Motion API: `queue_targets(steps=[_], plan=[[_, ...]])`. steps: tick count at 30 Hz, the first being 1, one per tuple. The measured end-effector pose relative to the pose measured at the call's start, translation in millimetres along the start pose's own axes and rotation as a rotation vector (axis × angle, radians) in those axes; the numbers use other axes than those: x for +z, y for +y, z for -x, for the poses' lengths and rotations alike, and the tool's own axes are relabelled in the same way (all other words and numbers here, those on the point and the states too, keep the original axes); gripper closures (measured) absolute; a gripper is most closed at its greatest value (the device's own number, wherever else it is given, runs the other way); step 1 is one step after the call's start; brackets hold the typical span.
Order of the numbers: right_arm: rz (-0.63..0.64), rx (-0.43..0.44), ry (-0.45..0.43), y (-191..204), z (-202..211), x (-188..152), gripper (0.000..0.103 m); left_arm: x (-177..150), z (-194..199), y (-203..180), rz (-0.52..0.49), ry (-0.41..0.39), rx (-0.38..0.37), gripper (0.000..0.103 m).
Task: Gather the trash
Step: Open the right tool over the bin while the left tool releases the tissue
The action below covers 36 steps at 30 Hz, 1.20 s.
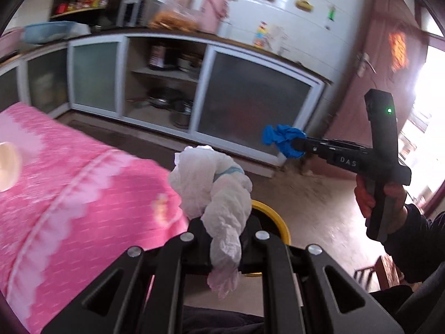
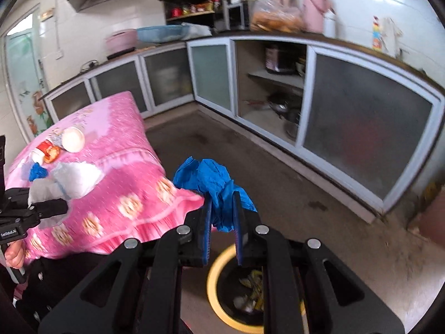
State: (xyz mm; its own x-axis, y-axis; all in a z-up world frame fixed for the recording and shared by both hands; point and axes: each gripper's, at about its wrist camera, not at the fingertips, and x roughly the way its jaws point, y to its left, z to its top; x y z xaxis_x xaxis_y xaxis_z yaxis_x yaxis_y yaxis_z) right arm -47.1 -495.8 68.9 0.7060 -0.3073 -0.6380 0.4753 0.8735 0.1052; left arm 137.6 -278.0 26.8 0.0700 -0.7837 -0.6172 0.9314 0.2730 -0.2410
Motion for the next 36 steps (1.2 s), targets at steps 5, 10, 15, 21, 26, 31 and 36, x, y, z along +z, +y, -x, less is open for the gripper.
queue_targets(steps=[5, 10, 15, 21, 26, 31, 36], plan=[[-0.063, -0.019, 0.058, -31.1, -7.3, -29.8, 0.090, 5.8, -53.8, -29.7, -0.052, 0.086, -0.059, 0.092], [-0.127, -0.030, 0.110, -55.5, -15.4, -54.2, 0.090, 6.4, -96.9, -48.8, -0.060, 0.151, -0.103, 0.092], [-0.164, -0.040, 0.171, -71.4, -27.9, -77.9, 0.090, 7.0, -132.7, -64.8, -0.077, 0.205, -0.134, 0.092], [-0.199, -0.049, 0.208, -84.2, -39.1, -93.2, 0.090, 0.3, -170.1, -73.0, -0.082, 0.276, -0.142, 0.092], [-0.218, -0.060, 0.242, -94.0, -52.2, -100.4, 0.090, -5.9, -195.0, -76.5, -0.082, 0.323, -0.137, 0.092], [-0.234, -0.064, 0.275, -99.8, -64.0, -106.3, 0.089, -5.5, -212.9, -72.3, -0.051, 0.347, -0.137, 0.091], [-0.232, -0.096, 0.327, -104.0, -75.6, -110.5, 0.075, -5.7, -214.1, -70.0, -0.011, 0.312, -0.132, 0.035]])
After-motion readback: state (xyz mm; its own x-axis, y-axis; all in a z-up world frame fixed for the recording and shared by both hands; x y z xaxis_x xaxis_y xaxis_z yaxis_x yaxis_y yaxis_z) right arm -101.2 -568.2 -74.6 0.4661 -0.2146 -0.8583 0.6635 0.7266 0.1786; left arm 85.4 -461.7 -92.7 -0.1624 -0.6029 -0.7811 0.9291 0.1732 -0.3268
